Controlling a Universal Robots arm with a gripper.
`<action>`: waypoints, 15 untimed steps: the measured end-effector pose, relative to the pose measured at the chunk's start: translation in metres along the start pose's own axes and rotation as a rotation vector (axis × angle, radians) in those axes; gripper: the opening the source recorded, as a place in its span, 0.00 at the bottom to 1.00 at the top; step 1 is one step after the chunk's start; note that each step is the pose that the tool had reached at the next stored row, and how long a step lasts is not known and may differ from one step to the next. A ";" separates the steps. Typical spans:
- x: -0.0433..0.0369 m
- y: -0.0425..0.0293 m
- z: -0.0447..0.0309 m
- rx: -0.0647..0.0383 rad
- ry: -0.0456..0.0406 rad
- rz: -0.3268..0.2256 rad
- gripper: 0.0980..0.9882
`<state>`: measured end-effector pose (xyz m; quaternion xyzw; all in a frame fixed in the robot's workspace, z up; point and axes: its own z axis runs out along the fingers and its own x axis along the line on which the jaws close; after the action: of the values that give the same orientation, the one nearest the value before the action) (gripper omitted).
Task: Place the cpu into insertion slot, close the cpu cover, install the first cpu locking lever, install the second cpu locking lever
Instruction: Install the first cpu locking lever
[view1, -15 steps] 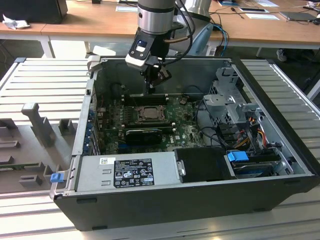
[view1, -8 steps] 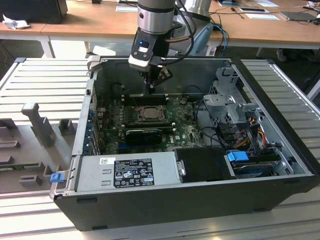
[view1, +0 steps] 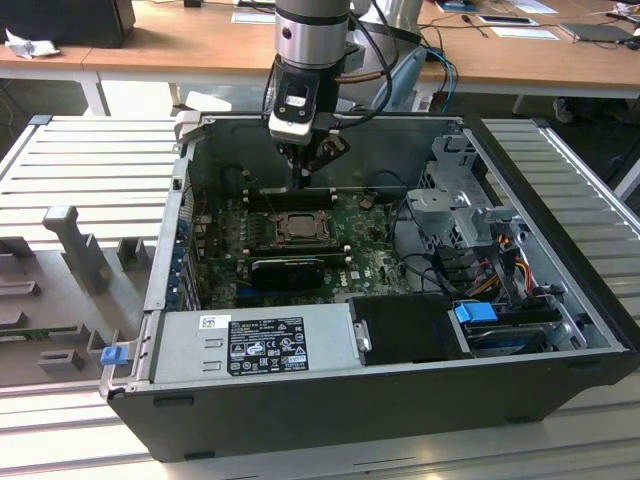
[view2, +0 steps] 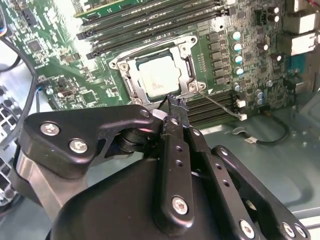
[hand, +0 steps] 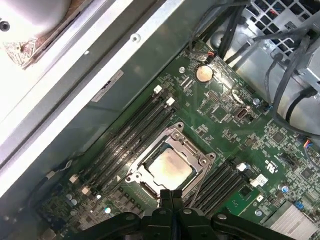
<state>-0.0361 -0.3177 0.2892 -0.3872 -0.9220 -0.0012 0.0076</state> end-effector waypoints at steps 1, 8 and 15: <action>0.0000 0.0000 0.0000 0.000 -0.0001 -0.021 0.01; 0.0000 0.0000 0.0000 0.002 -0.0006 -0.161 0.01; 0.0000 0.0000 0.0000 0.004 -0.0011 -0.272 0.01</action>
<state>-0.0361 -0.3177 0.2891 -0.2586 -0.9660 -0.0003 0.0076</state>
